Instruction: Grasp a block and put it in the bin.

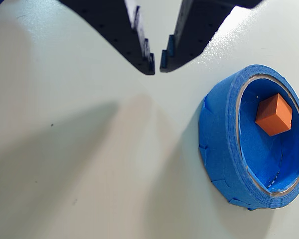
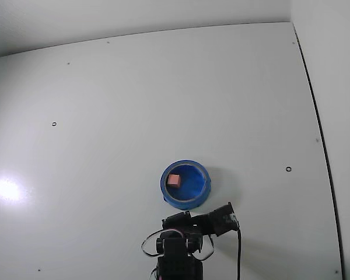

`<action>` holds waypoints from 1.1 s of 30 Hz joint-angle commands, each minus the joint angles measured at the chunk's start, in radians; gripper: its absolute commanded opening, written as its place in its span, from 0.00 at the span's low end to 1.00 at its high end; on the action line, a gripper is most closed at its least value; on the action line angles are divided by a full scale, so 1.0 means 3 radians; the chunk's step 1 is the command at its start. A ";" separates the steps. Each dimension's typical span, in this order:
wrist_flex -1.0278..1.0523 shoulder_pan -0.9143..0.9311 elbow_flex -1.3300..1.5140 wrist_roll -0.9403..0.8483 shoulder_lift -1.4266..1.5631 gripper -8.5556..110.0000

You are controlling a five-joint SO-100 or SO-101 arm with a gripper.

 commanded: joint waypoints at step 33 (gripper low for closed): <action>-0.0010 -0.0015 -0.0066 0.0010 0.0026 0.08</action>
